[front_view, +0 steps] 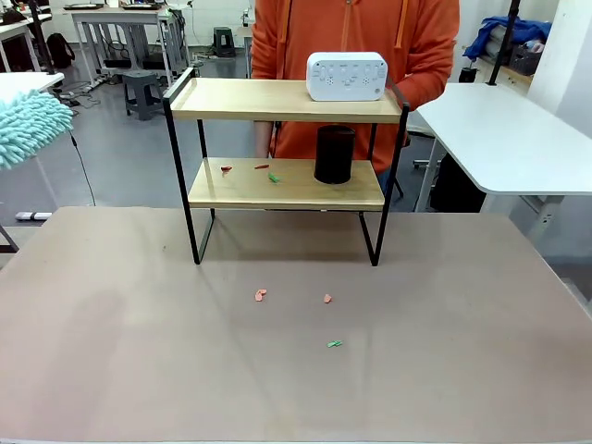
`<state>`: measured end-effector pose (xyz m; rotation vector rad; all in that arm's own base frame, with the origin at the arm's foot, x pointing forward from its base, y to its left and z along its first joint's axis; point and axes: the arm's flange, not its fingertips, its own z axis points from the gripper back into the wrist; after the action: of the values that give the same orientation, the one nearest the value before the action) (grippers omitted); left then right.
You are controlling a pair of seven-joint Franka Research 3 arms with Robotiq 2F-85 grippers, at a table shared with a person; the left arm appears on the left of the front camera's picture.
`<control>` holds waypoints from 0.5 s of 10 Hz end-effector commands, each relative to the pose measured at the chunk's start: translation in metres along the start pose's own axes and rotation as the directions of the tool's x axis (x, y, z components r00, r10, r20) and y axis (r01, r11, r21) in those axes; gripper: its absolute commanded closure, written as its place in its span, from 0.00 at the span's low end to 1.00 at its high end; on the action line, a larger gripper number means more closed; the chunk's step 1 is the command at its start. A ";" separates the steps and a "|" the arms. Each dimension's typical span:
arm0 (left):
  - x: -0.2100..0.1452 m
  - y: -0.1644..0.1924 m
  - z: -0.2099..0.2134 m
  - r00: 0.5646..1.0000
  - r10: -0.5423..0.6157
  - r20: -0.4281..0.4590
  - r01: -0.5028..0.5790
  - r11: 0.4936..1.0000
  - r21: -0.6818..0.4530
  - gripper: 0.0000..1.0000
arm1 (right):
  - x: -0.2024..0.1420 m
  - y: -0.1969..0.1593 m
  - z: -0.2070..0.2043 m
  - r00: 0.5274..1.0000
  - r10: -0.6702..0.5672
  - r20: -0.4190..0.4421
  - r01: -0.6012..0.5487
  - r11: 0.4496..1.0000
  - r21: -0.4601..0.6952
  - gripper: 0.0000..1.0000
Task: Clean the shelf.
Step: Clean the remaining tier of the Shelf with the Duster once objects are removed.
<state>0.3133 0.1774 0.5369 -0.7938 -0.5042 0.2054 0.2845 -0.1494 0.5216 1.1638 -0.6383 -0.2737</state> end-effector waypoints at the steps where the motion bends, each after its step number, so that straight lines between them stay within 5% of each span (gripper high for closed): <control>1: -0.002 -0.001 0.002 1.000 -0.013 0.009 0.013 1.000 0.004 0.87 | 0.003 0.001 -0.002 1.000 0.023 0.012 -0.024 0.999 0.022 0.00; 5: -0.002 -0.001 0.002 1.000 -0.013 0.009 0.013 1.000 0.004 0.87 | 0.003 0.001 -0.002 1.000 0.023 0.012 -0.024 0.999 0.022 0.00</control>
<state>0.3140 0.1763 0.5370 -0.7944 -0.5033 0.2023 0.2845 -0.1494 0.5216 1.1637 -0.6384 -0.2737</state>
